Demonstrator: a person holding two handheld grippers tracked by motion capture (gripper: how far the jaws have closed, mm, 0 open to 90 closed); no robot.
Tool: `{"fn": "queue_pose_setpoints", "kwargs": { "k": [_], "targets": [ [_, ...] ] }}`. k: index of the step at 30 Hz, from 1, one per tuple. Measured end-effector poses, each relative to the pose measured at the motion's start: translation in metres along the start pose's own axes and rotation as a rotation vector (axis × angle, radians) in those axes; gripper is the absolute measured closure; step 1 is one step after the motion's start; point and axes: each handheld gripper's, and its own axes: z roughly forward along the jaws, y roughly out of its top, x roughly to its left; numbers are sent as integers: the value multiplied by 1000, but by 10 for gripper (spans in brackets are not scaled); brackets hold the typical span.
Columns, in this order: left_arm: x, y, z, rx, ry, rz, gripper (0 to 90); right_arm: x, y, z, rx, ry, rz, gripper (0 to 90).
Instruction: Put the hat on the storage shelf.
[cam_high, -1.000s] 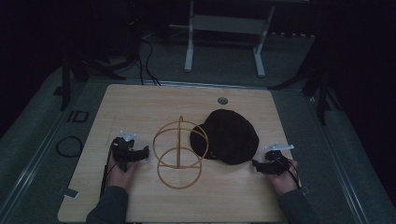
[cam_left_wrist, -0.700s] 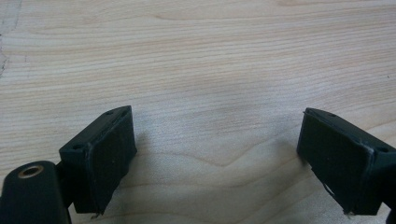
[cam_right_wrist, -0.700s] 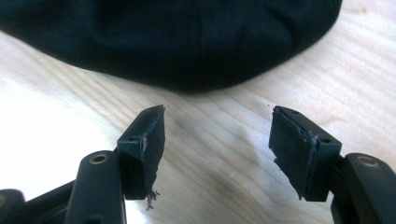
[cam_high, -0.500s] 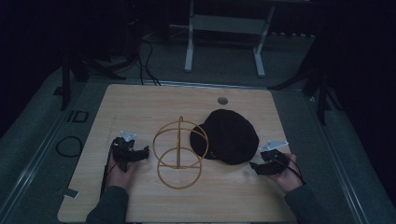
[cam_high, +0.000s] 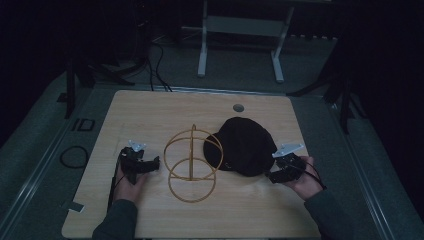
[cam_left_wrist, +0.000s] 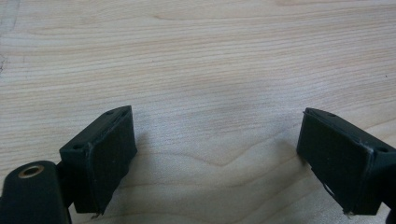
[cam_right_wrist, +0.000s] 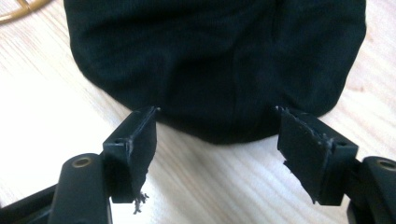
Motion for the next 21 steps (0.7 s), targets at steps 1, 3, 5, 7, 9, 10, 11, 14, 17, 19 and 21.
{"fn": "queue_pose_setpoints", "kwargs": {
  "k": [1,3,5,7,9,10,11,14,17,19,21],
  "targets": [
    [0,0,0,0,0,0,112,-1,3,0,-2,2,-4,279],
    [0,0,0,0,0,0,112,-1,8,-1,-4,6,-12,267],
    [0,0,0,0,0,0,113,-2,14,-1,-6,14,-19,258],
    [0,0,0,0,0,0,113,-2,19,-1,-4,17,-31,245],
    [0,0,0,0,0,0,112,-3,24,-1,-6,19,-38,234],
    [0,0,0,0,0,0,112,-3,27,-1,-8,25,-42,228],
    [0,0,0,0,0,0,113,-4,29,0,-7,27,-45,221],
    [0,0,0,0,0,0,113,-5,37,1,0,32,-61,201],
    [0,0,0,0,0,0,113,-6,45,2,2,54,-71,178],
    [0,0,0,0,0,0,112,-7,51,3,4,62,-87,162],
    [0,0,0,0,0,0,112,-8,57,4,6,59,-98,154]
  ]
}}
